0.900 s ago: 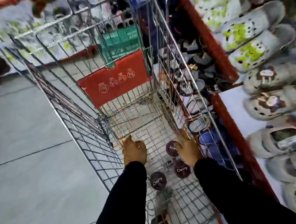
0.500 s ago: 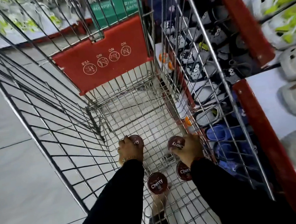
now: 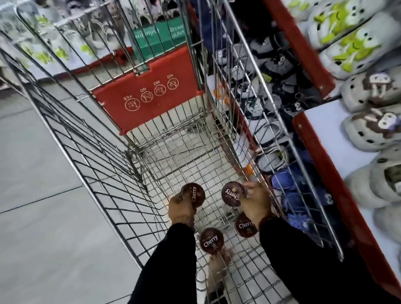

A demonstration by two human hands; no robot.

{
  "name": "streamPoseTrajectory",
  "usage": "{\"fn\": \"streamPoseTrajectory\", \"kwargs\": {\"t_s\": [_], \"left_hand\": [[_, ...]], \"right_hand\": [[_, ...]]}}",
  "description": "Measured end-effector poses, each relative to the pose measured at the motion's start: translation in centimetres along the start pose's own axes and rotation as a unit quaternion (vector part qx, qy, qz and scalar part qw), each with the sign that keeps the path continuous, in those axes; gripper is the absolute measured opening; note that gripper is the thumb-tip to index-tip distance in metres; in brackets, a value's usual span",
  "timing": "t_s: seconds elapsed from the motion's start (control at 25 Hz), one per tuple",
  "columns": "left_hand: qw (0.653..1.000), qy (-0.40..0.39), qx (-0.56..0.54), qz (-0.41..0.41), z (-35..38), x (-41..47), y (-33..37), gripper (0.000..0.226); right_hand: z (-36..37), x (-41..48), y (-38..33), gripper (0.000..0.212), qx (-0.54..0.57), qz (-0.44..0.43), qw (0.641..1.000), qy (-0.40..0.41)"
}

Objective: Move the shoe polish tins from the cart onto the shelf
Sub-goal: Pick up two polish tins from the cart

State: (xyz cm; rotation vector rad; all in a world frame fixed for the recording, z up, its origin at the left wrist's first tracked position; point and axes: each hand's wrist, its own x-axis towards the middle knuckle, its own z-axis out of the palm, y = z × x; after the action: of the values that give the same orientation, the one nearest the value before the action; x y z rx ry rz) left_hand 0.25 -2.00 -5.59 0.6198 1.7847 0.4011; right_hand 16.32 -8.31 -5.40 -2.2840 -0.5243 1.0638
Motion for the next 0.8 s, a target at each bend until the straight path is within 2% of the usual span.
{"fn": "streamPoseTrajectory", "kwargs": {"t_s": [0.08, 0.12, 0.24, 0.32, 0.44, 0.56, 0.64, 0.72, 0.8], "left_hand": [[0.994, -0.009, -0.111, -0.005, -0.7, -2.8, 0.4, 0.035], [0.992, -0.010, -0.128, 0.000, -1.0, -4.3, 0.7, 0.036], [0.987, -0.045, -0.154, 0.027, -2.5, -10.2, 1.5, 0.041], [0.983, -0.068, -0.166, 0.046, -3.2, -14.4, 2.3, 0.042], [0.981, -0.059, -0.166, 0.084, -3.9, -21.4, 3.6, 0.025], [0.970, -0.124, -0.151, 0.142, -4.1, -28.7, 4.8, 0.008], [0.954, -0.173, -0.180, 0.167, -4.0, -33.7, 5.5, 0.015], [0.946, -0.168, -0.224, 0.165, -3.7, -36.9, 7.0, 0.021], [0.935, -0.214, -0.219, 0.177, -2.7, -41.3, 7.9, 0.017]], "right_hand": [[-1.4, -1.8, -0.6, 0.037, 0.060, 0.009, 0.998, 0.007], [-2.2, -3.0, -0.9, 0.035, 0.093, 0.017, 0.995, 0.004], [-5.8, -7.6, -2.4, 0.034, 0.193, 0.032, 0.981, -0.015], [-8.7, -10.6, -3.3, 0.035, 0.214, 0.015, 0.977, -0.007], [-13.8, -15.3, -4.3, 0.039, 0.294, 0.000, 0.956, 0.011], [-19.8, -20.5, -5.0, 0.043, 0.351, -0.032, 0.935, 0.037], [-24.1, -24.0, -4.8, 0.041, 0.385, -0.064, 0.919, 0.059], [-27.5, -26.5, -5.2, 0.038, 0.411, -0.091, 0.905, 0.055], [-32.0, -30.0, -4.9, 0.038, 0.428, -0.114, 0.894, 0.068]]}}
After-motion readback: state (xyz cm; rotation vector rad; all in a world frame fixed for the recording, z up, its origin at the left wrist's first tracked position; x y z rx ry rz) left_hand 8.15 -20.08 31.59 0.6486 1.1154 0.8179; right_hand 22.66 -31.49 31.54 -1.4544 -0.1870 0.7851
